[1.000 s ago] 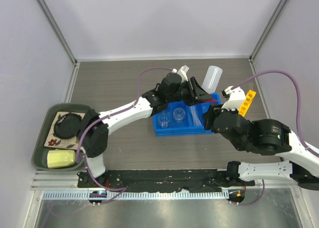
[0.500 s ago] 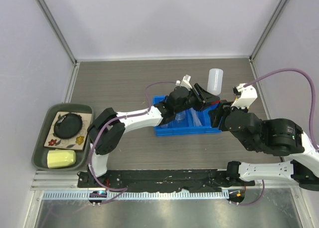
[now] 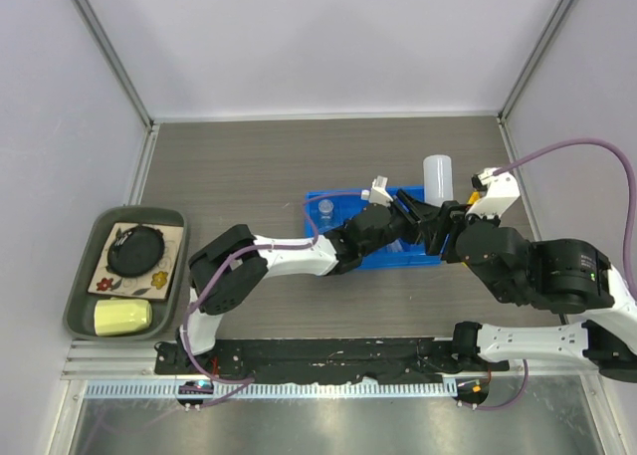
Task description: Organize the chemistry lab equipment
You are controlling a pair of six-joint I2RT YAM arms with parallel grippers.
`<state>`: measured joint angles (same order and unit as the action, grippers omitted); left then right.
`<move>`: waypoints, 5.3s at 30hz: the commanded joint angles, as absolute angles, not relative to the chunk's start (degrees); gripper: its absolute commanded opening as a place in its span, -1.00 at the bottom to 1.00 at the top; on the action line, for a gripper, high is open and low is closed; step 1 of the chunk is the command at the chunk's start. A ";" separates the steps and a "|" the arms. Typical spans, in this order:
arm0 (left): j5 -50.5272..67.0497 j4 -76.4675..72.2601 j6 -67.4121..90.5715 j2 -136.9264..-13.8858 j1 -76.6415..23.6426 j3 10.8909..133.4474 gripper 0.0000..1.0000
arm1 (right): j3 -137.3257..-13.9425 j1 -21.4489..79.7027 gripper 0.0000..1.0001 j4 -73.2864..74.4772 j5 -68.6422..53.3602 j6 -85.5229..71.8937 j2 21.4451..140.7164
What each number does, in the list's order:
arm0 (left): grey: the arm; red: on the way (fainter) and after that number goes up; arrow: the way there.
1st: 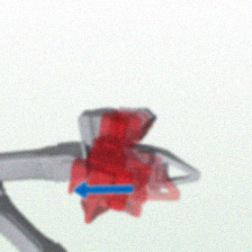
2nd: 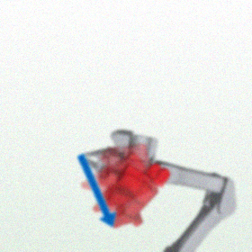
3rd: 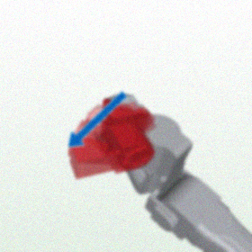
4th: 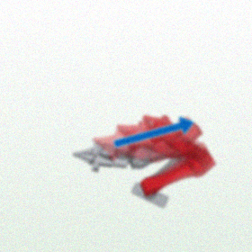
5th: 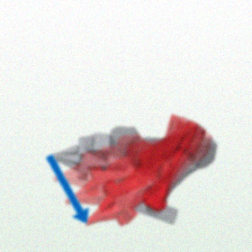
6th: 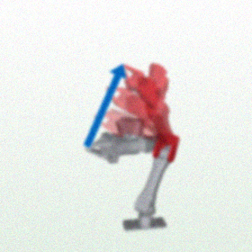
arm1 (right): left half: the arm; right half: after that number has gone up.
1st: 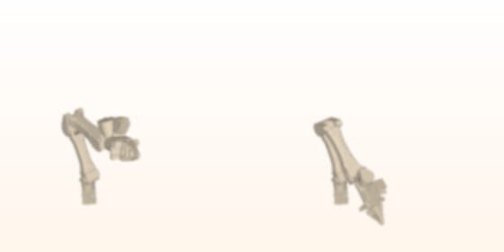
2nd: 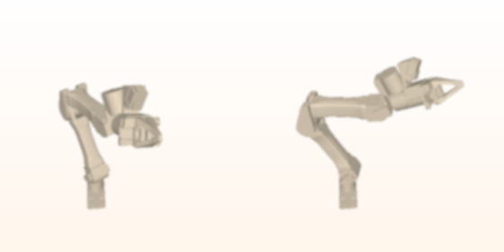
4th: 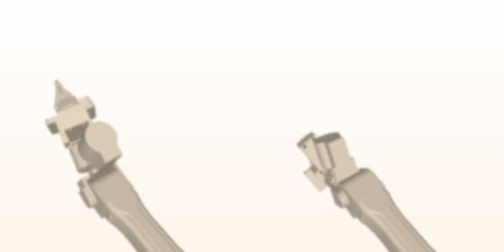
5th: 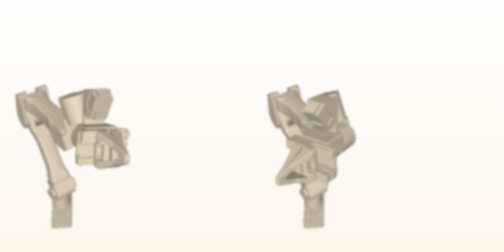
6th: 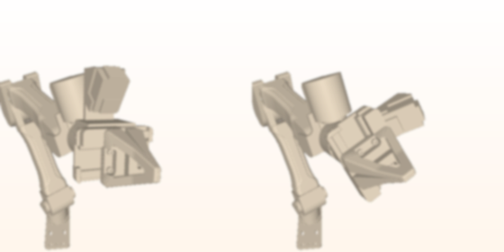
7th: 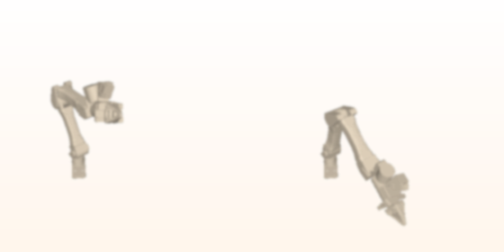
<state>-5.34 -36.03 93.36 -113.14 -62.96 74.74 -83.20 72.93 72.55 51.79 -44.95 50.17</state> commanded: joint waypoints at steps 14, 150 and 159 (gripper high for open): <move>-12.04 -41.22 107.57 -114.70 -66.27 70.49 -0.60 | -82.00 73.21 0.10 72.86 52.65 -45.62 47.46; -20.38 43.77 29.18 -69.62 -21.45 72.77 0.99 | -75.67 32.52 0.93 46.85 50.62 -26.46 79.28; -26.72 45.62 25.31 -64.34 -20.48 74.00 1.00 | -81.46 32.08 0.93 47.98 51.50 -26.45 77.96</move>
<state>-22.98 44.95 27.97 -67.24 -21.30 71.40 -76.44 32.23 47.59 49.30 -26.70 80.38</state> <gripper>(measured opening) 0.996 0.965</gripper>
